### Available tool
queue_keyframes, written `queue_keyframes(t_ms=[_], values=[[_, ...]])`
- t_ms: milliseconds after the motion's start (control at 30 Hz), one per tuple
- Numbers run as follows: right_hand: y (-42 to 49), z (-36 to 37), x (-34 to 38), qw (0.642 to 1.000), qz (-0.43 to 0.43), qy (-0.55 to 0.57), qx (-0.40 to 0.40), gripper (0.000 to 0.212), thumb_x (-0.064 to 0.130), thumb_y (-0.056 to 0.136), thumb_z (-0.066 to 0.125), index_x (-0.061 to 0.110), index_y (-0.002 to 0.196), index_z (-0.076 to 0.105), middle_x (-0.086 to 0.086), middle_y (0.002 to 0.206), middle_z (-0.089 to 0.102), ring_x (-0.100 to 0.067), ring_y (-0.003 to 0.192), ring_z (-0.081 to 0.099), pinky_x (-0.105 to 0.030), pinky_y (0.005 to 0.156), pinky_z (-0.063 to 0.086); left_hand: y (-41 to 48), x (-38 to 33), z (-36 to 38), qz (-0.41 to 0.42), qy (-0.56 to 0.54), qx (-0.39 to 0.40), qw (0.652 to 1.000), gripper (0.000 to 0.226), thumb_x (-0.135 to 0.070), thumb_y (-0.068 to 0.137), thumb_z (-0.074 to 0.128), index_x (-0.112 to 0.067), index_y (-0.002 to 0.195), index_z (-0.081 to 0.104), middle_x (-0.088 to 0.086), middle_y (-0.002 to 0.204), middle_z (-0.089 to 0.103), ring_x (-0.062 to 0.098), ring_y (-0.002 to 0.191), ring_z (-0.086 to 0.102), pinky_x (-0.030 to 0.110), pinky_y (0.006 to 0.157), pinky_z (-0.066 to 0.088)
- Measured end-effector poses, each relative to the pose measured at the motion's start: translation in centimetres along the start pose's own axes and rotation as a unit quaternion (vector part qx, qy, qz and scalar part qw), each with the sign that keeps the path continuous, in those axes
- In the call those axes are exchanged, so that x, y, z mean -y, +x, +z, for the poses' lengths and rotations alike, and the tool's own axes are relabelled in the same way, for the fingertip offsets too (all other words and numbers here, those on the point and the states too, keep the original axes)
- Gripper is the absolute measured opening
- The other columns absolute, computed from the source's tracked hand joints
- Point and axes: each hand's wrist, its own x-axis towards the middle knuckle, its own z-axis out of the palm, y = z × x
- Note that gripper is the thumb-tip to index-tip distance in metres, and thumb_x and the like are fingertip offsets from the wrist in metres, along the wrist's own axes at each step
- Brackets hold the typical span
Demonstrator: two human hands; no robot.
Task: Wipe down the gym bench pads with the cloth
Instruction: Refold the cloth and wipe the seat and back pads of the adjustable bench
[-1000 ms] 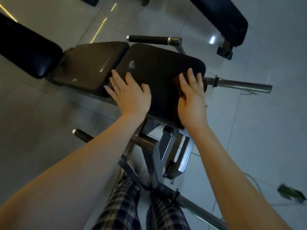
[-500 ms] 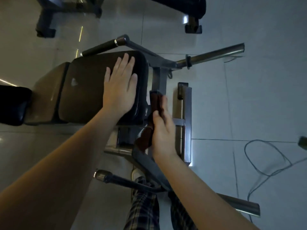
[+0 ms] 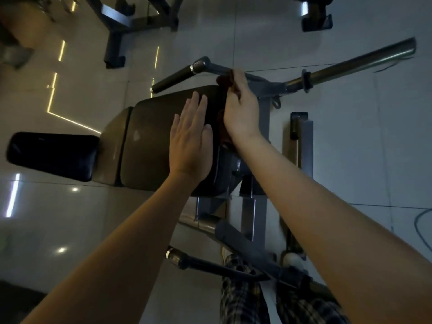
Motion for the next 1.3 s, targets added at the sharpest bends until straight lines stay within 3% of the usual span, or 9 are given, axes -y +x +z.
queue_keyframes(t_ms=[67, 167, 333, 467, 733, 900, 1000, 1133, 1300], values=[[0.0, -0.2, -0.3, 1.000, -0.005, 0.004, 0.006, 0.048, 0.009, 0.103, 0.035, 0.018, 0.150, 0.032, 0.001, 0.160, 0.024, -0.011, 0.146, 0.021, -0.012, 0.111, 0.019, 0.0, 0.0, 0.0, 0.000, -0.004, 0.001, 1.000, 0.060, -0.023, 0.095, 0.029, -0.018, 0.155, 0.024, 0.001, 0.164, 0.018, 0.006, 0.148, 0.007, 0.027, 0.121, -0.002], [-2.7, -0.5, -1.2, 1.000, -0.022, 0.022, 0.000, 0.051, 0.011, 0.102, 0.035, 0.021, 0.152, 0.029, 0.003, 0.160, 0.022, -0.005, 0.146, 0.019, -0.028, 0.120, 0.020, 0.0, 0.4, 0.2, 0.008, -0.006, 0.005, 1.000, 0.059, -0.026, 0.095, 0.029, -0.018, 0.154, 0.024, 0.002, 0.163, 0.018, 0.001, 0.145, 0.005, 0.029, 0.122, 0.001], [-12.0, -0.5, -3.4, 0.998, -0.044, 0.004, 0.046, 0.063, 0.009, 0.099, 0.034, 0.046, 0.146, 0.014, 0.023, 0.159, 0.002, 0.007, 0.144, 0.006, -0.023, 0.119, 0.020, 0.1, 1.2, 0.5, 0.026, -0.016, 0.008, 0.999, 0.058, -0.040, 0.093, 0.022, -0.026, 0.149, 0.020, -0.007, 0.158, 0.015, 0.002, 0.144, 0.008, 0.031, 0.121, 0.004], [-15.8, 0.0, -5.3, 0.997, -0.066, -0.037, 0.033, 0.073, -0.004, 0.091, 0.034, 0.032, 0.152, 0.016, 0.018, 0.162, 0.005, -0.002, 0.148, 0.005, -0.018, 0.118, 0.014, 0.0, 1.3, 0.6, 0.024, -0.020, 0.003, 1.000, 0.054, -0.040, 0.093, 0.023, -0.029, 0.146, 0.019, -0.011, 0.155, 0.012, 0.001, 0.145, 0.007, 0.031, 0.121, 0.005], [-6.0, -0.6, -1.9, 0.999, 0.012, 0.052, 0.003, 0.062, -0.008, 0.097, 0.036, 0.021, 0.150, 0.022, 0.001, 0.162, 0.015, 0.011, 0.136, 0.012, 0.006, 0.100, 0.016, 0.0, 1.7, 0.8, 0.030, -0.017, -0.006, 0.999, 0.055, -0.039, 0.094, 0.024, -0.028, 0.147, 0.019, -0.010, 0.155, 0.014, -0.002, 0.144, 0.007, 0.035, 0.121, 0.009], [-0.7, -0.9, -0.6, 0.999, 0.014, 0.030, 0.012, 0.054, -0.003, 0.100, 0.033, 0.016, 0.151, 0.027, 0.000, 0.162, 0.016, -0.009, 0.147, 0.014, -0.004, 0.105, 0.013, 0.0, 1.2, 0.7, 0.014, -0.010, -0.002, 1.000, 0.058, -0.036, 0.094, 0.024, -0.025, 0.151, 0.022, -0.003, 0.161, 0.018, -0.002, 0.143, 0.006, 0.030, 0.121, 0.005], [-2.4, -1.1, -0.9, 0.999, 0.006, 0.025, 0.019, 0.057, -0.002, 0.100, 0.033, 0.018, 0.153, 0.024, 0.002, 0.162, 0.013, -0.002, 0.144, 0.015, 0.009, 0.093, 0.019, 0.1, 0.9, 0.6, 0.003, -0.007, -0.003, 1.000, 0.057, -0.026, 0.096, 0.031, -0.021, 0.153, 0.026, 0.001, 0.162, 0.020, -0.004, 0.142, 0.005, 0.030, 0.121, 0.005], [-6.7, -1.2, -2.4, 0.999, -0.004, 0.030, 0.022, 0.064, -0.003, 0.099, 0.035, 0.024, 0.154, 0.019, 0.008, 0.162, 0.012, 0.000, 0.146, 0.011, -0.003, 0.109, 0.015, 0.1, 0.5, 0.3, 0.005, -0.006, 0.004, 1.000, 0.059, -0.024, 0.095, 0.030, -0.020, 0.154, 0.025, 0.002, 0.163, 0.019, -0.002, 0.142, 0.005, 0.028, 0.121, 0.002], [-14.2, -0.8, -3.3, 1.000, -0.001, 0.001, 0.031, 0.075, -0.013, 0.094, 0.036, 0.031, 0.150, 0.015, 0.018, 0.160, 0.005, 0.023, 0.135, 0.007, 0.002, 0.105, 0.016, 0.0, 0.1, -0.1, 0.002, -0.008, 0.018, 1.000, 0.058, -0.026, 0.097, 0.028, -0.022, 0.155, 0.022, -0.001, 0.164, 0.015, -0.001, 0.143, 0.003, 0.028, 0.122, 0.000]])
